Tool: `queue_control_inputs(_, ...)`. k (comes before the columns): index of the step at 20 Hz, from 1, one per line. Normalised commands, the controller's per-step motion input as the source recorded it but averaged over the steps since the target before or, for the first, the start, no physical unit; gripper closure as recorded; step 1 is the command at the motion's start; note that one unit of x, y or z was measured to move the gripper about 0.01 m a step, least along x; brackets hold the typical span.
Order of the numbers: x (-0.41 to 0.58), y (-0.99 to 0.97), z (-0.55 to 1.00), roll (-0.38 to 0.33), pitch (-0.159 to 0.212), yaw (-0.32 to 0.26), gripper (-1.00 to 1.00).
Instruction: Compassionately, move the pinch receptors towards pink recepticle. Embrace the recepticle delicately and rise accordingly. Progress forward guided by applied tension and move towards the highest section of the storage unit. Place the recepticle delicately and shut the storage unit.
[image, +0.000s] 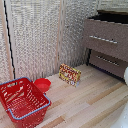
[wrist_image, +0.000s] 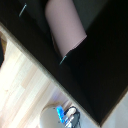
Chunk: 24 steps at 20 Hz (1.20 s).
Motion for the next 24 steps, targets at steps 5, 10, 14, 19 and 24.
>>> queue_control_inputs(5,-0.341,0.37,-0.17,-0.288,0.078,0.064,-1.0)
queue_control_inputs(10,-0.292,0.37,-0.33,-0.355,0.036,0.042,-1.0)
queue_control_inputs(14,-0.251,0.36,-0.41,-0.356,0.015,0.047,-1.0)
queue_control_inputs(19,-0.245,0.34,-0.42,-0.355,0.013,0.056,-1.0)
queue_control_inputs(24,-0.258,0.28,-0.39,-0.349,0.03,0.077,-1.0)
